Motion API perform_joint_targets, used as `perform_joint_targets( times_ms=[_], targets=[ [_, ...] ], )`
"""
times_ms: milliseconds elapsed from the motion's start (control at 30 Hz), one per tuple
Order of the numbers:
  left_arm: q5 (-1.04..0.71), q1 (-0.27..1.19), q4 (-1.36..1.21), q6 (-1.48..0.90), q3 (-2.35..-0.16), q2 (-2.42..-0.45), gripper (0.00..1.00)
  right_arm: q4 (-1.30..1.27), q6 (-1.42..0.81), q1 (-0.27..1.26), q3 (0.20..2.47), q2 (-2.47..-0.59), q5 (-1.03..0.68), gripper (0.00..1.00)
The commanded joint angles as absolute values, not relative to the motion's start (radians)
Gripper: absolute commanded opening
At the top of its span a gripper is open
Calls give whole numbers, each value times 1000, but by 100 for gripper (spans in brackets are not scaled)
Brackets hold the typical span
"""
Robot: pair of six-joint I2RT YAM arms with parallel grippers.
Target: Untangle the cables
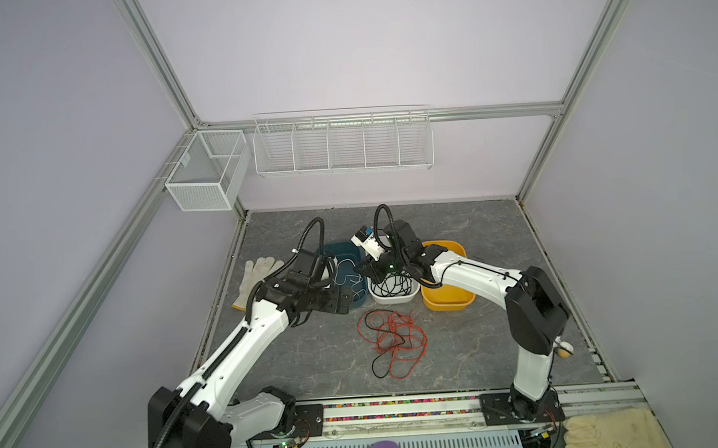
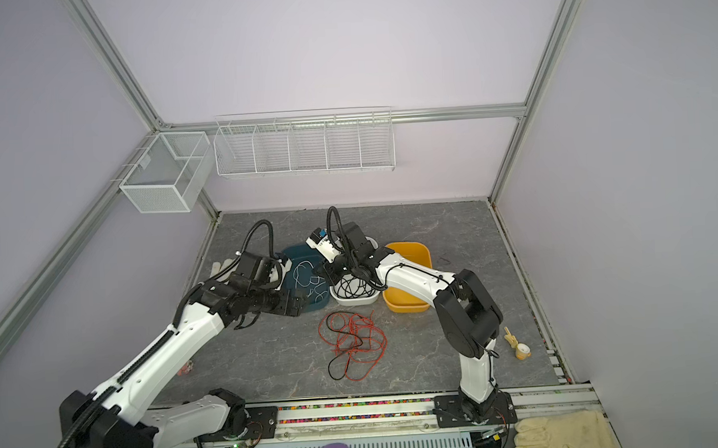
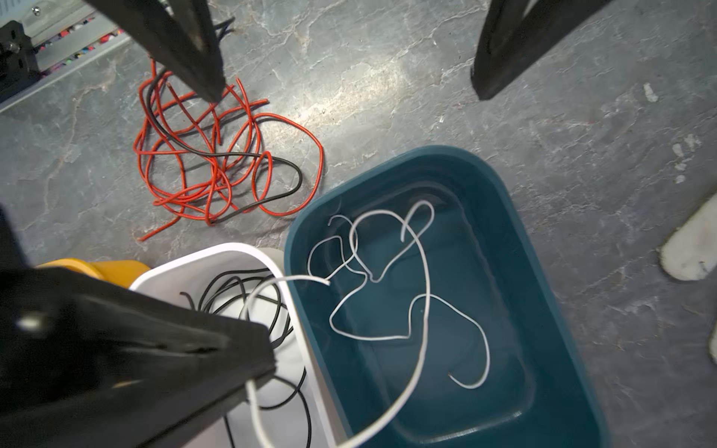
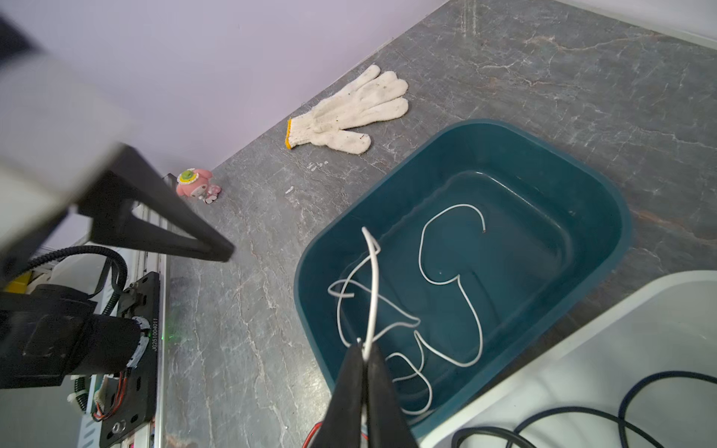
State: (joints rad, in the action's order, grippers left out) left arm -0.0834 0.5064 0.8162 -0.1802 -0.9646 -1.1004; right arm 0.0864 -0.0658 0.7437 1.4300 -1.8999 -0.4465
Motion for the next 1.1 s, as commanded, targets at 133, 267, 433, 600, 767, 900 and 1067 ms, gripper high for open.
perform_joint_targets(
  times_ms=[133, 267, 433, 600, 767, 900, 1067],
  targets=[
    [155, 509, 671, -237, -795, -798, 99, 33, -127, 739, 1479, -1975, -414, 7],
    [270, 510, 632, -271, -740, -709, 99, 96, -159, 740, 1547, -2032, -379, 10],
    [374, 510, 635, -306, -740, -744, 99, 128, -156, 757, 1575, -2043, -316, 23],
    [438, 511, 661, -348, -767, -816, 99, 216, -127, 790, 1607, -1994, -192, 47],
    [425, 511, 632, -357, -741, -784, 99, 248, -134, 841, 1513, -1830, 21, 70],
    [431, 511, 611, -351, -719, -759, 99, 333, -230, 855, 1430, -1710, 80, 88],
    [403, 511, 613, -323, -719, -759, 99, 400, -382, 903, 1271, -1547, 179, 88]
  ],
)
